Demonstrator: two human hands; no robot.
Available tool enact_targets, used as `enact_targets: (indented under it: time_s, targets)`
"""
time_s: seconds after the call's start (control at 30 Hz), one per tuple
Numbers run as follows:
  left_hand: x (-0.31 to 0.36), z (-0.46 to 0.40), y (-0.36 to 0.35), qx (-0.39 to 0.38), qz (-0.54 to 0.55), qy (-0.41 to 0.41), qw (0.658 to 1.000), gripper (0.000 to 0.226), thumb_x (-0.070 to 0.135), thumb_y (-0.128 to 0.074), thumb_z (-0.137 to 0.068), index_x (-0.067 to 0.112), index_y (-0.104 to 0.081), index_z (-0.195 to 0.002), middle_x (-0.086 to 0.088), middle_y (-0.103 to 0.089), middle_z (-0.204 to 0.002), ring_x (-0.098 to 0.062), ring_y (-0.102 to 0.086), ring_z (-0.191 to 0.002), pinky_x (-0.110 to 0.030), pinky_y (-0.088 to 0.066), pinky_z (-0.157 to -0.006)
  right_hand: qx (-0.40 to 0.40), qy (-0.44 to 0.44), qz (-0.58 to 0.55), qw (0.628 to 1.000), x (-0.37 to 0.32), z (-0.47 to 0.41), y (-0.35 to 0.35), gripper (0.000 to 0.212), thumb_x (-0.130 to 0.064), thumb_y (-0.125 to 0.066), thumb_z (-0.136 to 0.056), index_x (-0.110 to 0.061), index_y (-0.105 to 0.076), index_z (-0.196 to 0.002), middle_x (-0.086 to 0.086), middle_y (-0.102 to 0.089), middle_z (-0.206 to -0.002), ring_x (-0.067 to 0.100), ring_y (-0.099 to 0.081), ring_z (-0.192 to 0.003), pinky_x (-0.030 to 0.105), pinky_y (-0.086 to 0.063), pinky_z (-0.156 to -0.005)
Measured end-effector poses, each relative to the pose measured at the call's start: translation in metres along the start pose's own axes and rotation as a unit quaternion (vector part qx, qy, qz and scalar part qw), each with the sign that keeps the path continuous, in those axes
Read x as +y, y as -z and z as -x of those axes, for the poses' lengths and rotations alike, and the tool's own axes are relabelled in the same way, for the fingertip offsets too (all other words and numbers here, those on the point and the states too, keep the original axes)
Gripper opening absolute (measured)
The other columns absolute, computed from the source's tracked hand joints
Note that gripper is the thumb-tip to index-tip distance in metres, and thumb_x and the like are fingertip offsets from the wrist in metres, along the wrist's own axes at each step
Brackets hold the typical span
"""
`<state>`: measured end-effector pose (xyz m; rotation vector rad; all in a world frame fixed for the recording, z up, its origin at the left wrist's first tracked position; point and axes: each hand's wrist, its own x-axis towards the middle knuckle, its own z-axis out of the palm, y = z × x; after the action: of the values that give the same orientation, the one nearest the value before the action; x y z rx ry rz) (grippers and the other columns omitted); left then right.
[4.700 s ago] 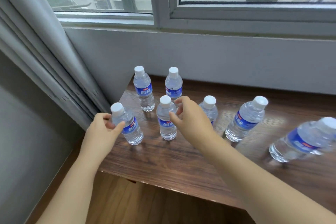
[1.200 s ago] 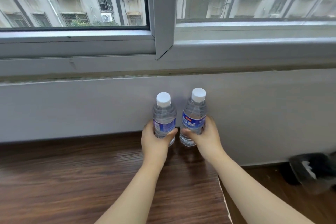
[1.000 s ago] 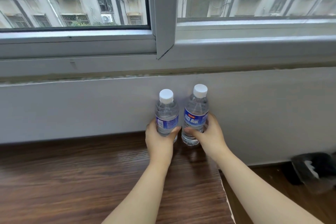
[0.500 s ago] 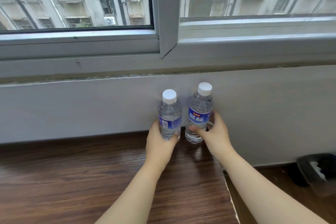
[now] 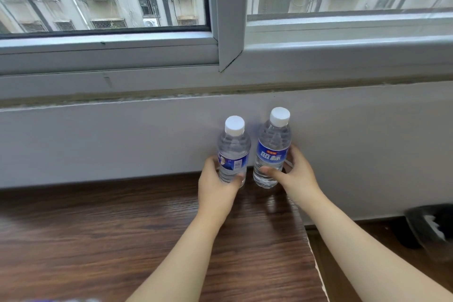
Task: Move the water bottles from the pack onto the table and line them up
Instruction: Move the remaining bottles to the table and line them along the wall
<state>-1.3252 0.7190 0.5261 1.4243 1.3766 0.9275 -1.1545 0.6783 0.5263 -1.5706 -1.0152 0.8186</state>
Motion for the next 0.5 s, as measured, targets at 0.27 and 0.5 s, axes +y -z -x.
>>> enact_targets:
  time_s: [0.27, 0.5]
  targets:
    - [0.001, -0.004, -0.006, 0.023, -0.077, -0.033, 0.996, 0.041, 0.030, -0.080, -0.067, 0.035, -0.052, -0.095, 0.009, -0.054, -0.102, -0.014, -0.056, -0.104, -0.033, -0.048, -0.088, -0.004, 0.004, 0.012, 1.000, 0.001, -0.002, 0.001, 0.075, -0.016, -0.084, -0.069, -0.023, -0.047, -0.134, -0.009, -0.058, -0.131, 0.011, -0.052, -0.124, 0.029, -0.042, -0.104]
    - [-0.003, -0.005, 0.003, -0.032, -0.015, -0.007, 0.999, 0.053, 0.019, -0.081, -0.071, 0.028, -0.050, -0.114, 0.013, -0.060, -0.108, -0.008, -0.057, -0.104, -0.025, -0.046, -0.089, -0.020, -0.001, 0.014, 1.000, -0.002, -0.003, 0.004, 0.076, -0.015, -0.083, -0.071, -0.022, -0.045, -0.137, -0.004, -0.056, -0.136, 0.013, -0.051, -0.126, 0.029, -0.041, -0.102]
